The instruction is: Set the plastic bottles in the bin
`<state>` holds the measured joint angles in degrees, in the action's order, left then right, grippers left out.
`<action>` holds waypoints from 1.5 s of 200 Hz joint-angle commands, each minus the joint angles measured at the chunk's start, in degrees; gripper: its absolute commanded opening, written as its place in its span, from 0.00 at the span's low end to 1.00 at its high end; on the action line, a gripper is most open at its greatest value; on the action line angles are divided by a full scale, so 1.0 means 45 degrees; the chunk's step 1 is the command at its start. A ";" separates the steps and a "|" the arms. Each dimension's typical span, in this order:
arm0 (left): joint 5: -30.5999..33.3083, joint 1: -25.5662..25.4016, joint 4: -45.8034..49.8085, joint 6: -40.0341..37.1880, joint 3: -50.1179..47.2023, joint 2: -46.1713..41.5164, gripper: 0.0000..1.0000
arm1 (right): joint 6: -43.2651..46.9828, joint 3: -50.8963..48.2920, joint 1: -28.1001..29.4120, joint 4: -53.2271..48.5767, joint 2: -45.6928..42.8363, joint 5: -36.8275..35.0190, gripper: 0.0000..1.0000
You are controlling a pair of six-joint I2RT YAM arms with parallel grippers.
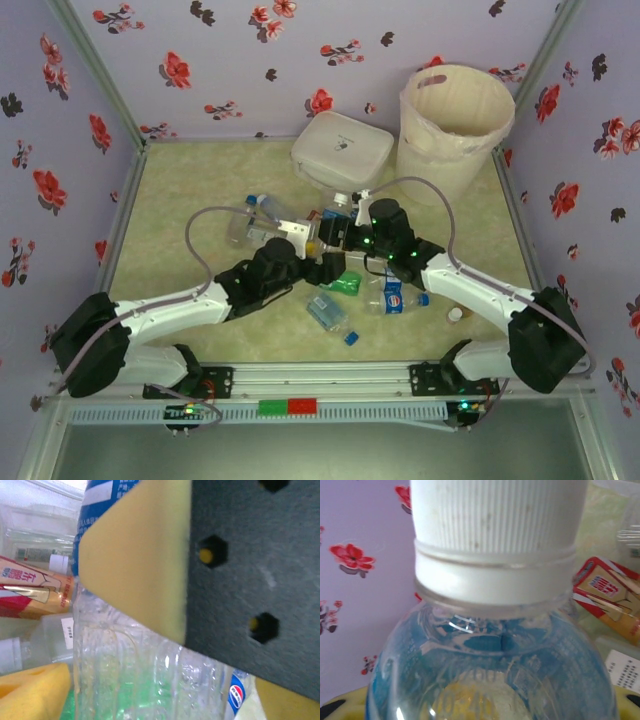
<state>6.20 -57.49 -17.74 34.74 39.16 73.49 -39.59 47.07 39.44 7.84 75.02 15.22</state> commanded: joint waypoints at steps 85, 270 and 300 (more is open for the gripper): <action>0.1475 0.0900 0.0503 -0.2424 -0.0639 -0.1670 1.00 | 0.3507 0.6798 -0.3597 -0.5657 0.0887 -0.0700 0.48; -0.0301 0.7034 0.1600 0.1711 -0.3133 -0.4042 1.00 | 0.4487 1.8007 -0.8853 -1.0128 0.9159 -0.4142 0.50; -0.0392 0.7059 0.1833 0.1616 -0.3252 -0.4361 1.00 | 0.4500 1.8053 -0.8862 -1.0593 0.9925 -0.4101 0.54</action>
<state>5.28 -26.28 -11.03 41.06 25.34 55.18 -20.91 126.37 -0.49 -36.36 118.08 -2.00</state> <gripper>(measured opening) 0.997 0.544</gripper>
